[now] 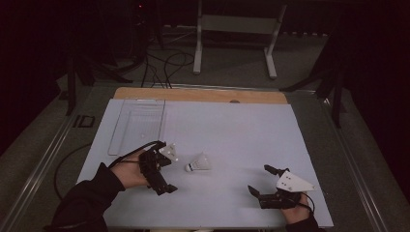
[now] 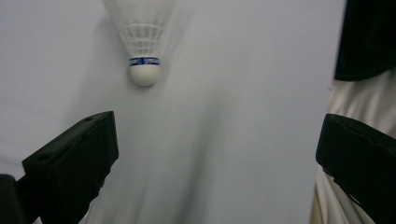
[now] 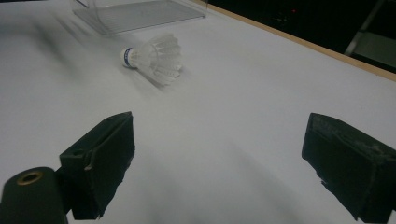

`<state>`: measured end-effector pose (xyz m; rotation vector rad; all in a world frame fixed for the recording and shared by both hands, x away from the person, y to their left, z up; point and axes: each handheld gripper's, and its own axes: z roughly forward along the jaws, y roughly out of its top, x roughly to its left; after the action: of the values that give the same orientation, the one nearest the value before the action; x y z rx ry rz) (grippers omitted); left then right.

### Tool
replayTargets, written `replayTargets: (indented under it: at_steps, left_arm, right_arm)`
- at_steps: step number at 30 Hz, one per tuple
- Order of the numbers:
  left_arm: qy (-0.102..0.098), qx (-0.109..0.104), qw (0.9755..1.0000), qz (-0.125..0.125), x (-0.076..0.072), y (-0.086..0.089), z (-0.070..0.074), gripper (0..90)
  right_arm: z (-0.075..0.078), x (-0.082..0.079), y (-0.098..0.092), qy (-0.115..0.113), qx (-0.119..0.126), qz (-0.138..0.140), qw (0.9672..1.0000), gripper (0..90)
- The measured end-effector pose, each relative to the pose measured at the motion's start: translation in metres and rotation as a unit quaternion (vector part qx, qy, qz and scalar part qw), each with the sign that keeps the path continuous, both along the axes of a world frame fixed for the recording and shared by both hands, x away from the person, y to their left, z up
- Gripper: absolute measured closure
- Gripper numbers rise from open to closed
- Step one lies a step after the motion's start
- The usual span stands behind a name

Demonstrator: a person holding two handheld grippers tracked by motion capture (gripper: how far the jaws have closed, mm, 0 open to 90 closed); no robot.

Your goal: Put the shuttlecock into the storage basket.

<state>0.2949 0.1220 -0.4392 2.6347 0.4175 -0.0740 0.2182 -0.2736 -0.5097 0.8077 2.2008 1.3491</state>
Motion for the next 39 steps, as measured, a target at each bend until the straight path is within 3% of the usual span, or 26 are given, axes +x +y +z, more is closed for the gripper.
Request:
replayTargets:
  at_steps: [7,12,19,20,21,25,31,36,39]
  left_arm:
    - [0.004,0.011,0.9988,0.047,0.01,-0.005,0.0,0.0]
    - [0.007,0.005,0.9987,0.05,0.011,-0.009,0.0,0.0]
    - [-0.005,-0.006,0.9991,0.043,0.011,-0.018,-0.003,0.0]
    - [-0.008,-0.011,0.999,0.044,0.011,-0.019,-0.004,0.0]
    - [-0.015,-0.031,0.9986,0.04,0.01,-0.02,-0.004,0.0]
    - [-0.029,-0.051,0.9975,0.038,0.01,-0.023,-0.005,0.0]
    - [-0.031,-0.056,0.9967,0.05,0.015,-0.029,-0.013,0.0]
    - [-0.035,-0.074,0.9951,0.056,0.017,-0.033,-0.02,0.0]
    - [-0.037,-0.069,0.9954,0.055,0.018,-0.036,-0.028,0.0]
  right_arm:
    - [-0.001,0.0,0.0,0.002,0.001,0.0,1.0,9.4]
    - [-0.001,0.001,0.0,0.004,0.001,0.002,1.0,9.4]
    - [-0.001,0.0,0.0,0.004,0.001,0.001,1.0,9.4]
    - [-0.001,0.0,0.0,0.004,0.001,0.002,1.0,9.4]
    - [-0.001,0.0,0.0,0.004,0.001,0.002,1.0,9.4]
    - [-0.001,0.0,0.0,0.002,0.001,0.003,1.0,9.4]
    - [-0.001,0.0,0.0,0.003,0.0,0.003,1.0,9.4]
    - [-0.001,0.0,0.0,0.005,0.0,0.006,1.0,9.4]
    - [-0.001,0.0,0.0,0.004,-0.001,0.006,1.0,9.4]
